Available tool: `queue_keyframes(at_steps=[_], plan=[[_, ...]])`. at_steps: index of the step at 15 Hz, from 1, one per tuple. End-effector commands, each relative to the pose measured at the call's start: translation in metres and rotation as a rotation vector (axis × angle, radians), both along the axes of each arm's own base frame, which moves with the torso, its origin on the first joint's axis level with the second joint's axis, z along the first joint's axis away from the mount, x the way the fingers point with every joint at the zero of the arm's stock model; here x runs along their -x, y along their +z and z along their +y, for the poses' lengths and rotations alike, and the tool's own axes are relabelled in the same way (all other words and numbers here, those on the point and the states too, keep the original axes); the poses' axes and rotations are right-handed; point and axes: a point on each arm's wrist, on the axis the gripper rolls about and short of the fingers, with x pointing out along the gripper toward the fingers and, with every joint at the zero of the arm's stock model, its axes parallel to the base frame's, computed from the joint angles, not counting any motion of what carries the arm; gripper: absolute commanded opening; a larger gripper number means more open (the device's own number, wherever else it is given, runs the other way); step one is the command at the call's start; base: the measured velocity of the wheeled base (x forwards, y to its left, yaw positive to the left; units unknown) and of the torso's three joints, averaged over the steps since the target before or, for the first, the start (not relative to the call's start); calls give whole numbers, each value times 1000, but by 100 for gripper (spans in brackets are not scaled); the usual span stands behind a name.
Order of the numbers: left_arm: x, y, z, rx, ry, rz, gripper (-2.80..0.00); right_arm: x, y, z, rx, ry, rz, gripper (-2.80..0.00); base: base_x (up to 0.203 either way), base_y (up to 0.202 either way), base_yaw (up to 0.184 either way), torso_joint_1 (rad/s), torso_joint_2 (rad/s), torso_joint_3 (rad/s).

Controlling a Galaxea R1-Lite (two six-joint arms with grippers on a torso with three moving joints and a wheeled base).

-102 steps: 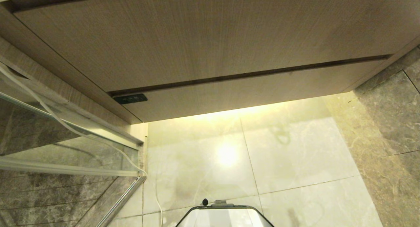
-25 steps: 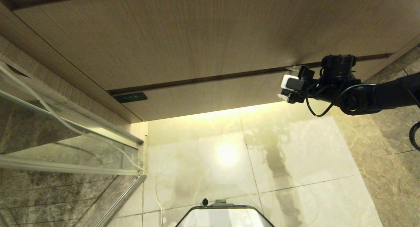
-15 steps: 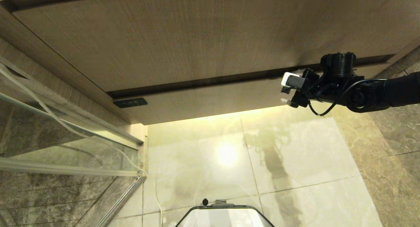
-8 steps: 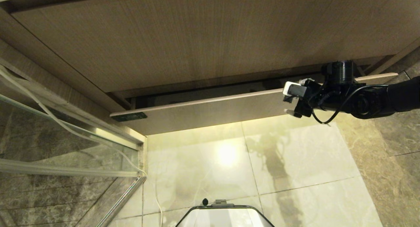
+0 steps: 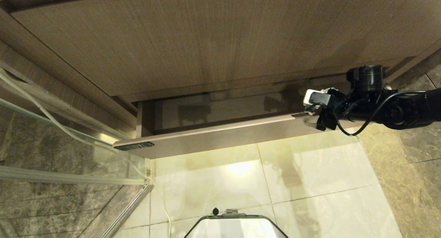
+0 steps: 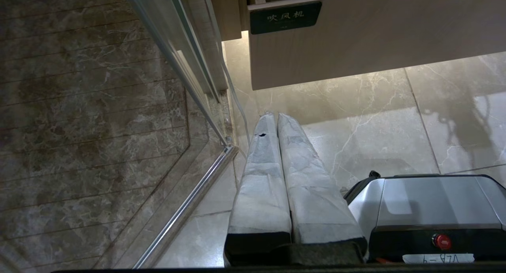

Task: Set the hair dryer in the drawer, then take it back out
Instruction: Pull open the drawer

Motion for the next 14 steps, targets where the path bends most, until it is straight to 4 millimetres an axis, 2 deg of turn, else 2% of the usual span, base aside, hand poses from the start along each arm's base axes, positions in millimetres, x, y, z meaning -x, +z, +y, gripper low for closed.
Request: queue_keyframes(at_steps=[1, 3, 5, 7, 9, 10, 14], plan=[[0, 0, 0, 0, 0, -1, -280, 43, 23, -5, -6, 6, -30, 0, 0, 0, 0, 0, 0, 0], [0, 0, 0, 0, 0, -1, -280, 82, 40, -10, -15, -1, -49, 0, 0, 0, 0, 0, 0, 0], [0, 0, 0, 0, 0, 1, -280, 126, 43, -18, -37, -16, -32, 0, 0, 0, 0, 0, 0, 0], [0, 0, 0, -1, 0, -1, -280, 173, 33, -25, -66, -35, -6, 0, 0, 0, 0, 0, 0, 0], [0, 0, 0, 0, 0, 1, -280, 201, 22, -29, -101, -56, 20, 0, 0, 0, 0, 0, 0, 0], [0, 0, 0, 0, 0, -1, -280, 211, 17, -31, -139, -81, 34, 0, 0, 0, 0, 0, 0, 0], [0, 0, 0, -1, 0, -1, -280, 215, 22, -38, -379, -222, 53, 0, 0, 0, 0, 0, 0, 0]])
